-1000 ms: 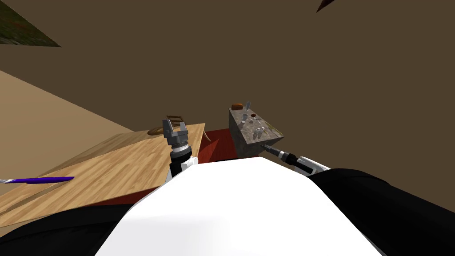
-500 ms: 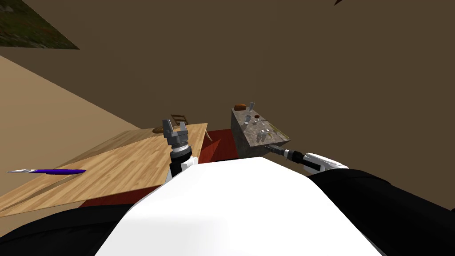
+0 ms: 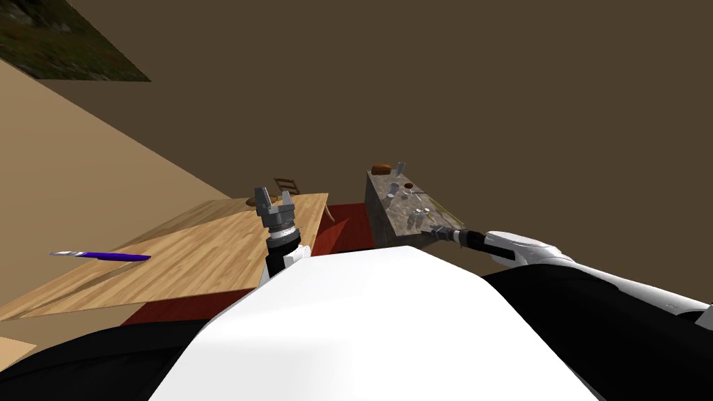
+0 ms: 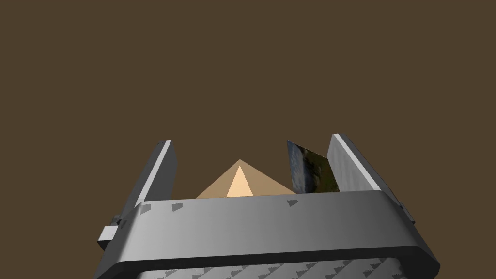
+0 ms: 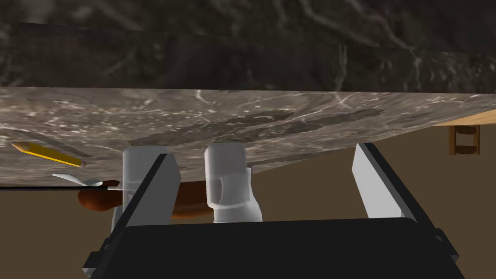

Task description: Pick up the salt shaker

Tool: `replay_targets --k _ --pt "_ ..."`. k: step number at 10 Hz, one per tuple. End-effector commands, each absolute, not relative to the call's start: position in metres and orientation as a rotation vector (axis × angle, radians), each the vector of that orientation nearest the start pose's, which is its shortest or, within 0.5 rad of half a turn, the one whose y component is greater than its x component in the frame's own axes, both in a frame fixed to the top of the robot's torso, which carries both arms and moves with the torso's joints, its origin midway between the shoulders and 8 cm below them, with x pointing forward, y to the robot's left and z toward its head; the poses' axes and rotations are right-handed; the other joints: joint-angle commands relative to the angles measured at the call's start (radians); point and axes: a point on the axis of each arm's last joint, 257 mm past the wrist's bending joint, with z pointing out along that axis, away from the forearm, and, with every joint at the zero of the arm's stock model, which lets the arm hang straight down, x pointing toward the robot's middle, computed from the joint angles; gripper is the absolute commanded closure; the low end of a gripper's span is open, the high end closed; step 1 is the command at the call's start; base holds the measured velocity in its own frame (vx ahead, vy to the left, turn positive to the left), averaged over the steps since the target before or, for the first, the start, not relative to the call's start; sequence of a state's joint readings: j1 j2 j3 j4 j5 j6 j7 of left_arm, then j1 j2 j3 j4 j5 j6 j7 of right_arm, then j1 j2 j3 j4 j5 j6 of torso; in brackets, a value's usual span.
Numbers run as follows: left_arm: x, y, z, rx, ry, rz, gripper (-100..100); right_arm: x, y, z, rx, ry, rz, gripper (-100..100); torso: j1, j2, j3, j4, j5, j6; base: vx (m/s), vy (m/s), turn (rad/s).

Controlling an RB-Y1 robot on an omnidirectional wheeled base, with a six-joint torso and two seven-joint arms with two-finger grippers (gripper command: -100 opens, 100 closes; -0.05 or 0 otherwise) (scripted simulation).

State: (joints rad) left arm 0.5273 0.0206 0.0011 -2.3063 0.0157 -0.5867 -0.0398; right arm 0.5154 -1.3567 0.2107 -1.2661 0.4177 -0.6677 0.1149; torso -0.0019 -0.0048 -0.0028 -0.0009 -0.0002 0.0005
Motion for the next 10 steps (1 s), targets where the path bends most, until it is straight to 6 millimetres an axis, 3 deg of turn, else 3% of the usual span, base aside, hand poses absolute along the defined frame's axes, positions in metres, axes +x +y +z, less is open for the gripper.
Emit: replay_targets --k 1,6,10 --pt "0.321 0.278 0.043 -0.566 0.566 -1.285 0 0.263 -0.562 -0.329 -0.431 2.391 0.171 -100 0.0 0.0 0.0 0.0 0.0 0.0 0.067 -0.025 0.038" --pt "0.321 0.278 0.043 -0.566 0.566 -1.285 0 0.258 -0.62 -0.309 -0.711 2.485 -0.045 -100 0.002 0.0 0.0 0.0 0.0 0.0 0.073 -0.016 0.093" --pt "0.321 0.278 0.043 -0.566 0.566 -1.285 0 0.258 -0.64 -0.297 -0.833 2.509 -0.128 -100 0.003 0.0 0.0 0.0 0.0 0.0 0.077 0.001 0.076"
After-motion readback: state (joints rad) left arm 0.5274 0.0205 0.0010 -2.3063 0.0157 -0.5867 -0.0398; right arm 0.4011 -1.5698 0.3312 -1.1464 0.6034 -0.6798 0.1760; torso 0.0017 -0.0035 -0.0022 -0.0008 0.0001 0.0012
